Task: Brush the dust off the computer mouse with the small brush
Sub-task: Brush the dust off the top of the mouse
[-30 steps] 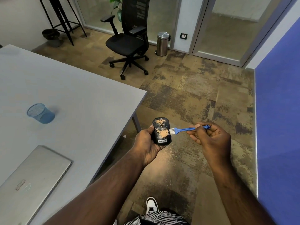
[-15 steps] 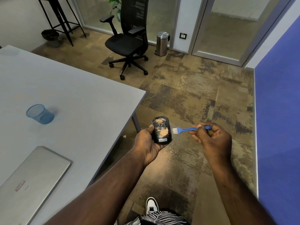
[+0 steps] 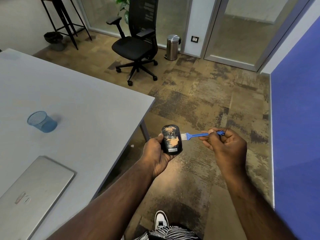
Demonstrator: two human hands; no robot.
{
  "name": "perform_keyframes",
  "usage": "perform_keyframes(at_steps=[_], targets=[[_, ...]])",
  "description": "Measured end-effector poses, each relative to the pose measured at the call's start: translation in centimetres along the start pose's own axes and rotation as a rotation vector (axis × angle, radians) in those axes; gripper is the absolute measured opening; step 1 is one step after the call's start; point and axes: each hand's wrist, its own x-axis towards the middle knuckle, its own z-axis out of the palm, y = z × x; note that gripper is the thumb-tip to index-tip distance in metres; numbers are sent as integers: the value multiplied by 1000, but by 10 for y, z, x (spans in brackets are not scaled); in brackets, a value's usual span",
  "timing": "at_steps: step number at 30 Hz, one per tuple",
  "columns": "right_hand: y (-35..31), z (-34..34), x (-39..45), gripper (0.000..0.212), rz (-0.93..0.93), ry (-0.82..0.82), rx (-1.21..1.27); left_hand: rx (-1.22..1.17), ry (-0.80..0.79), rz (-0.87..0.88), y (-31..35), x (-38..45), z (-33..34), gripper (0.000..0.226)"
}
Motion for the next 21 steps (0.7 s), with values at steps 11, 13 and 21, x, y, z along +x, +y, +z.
perform_keyframes(at_steps=[11,13,21], targets=[[-5,6,6,13,-10,-26,24,18,0,-1,1,-2,1,33],[-3,8,4,15,-5,-57,-3,30,-6,2,0,-3,2,34],[-3,3,11,12,8,-4,13,27,-10,-1,0,-1,2,35]])
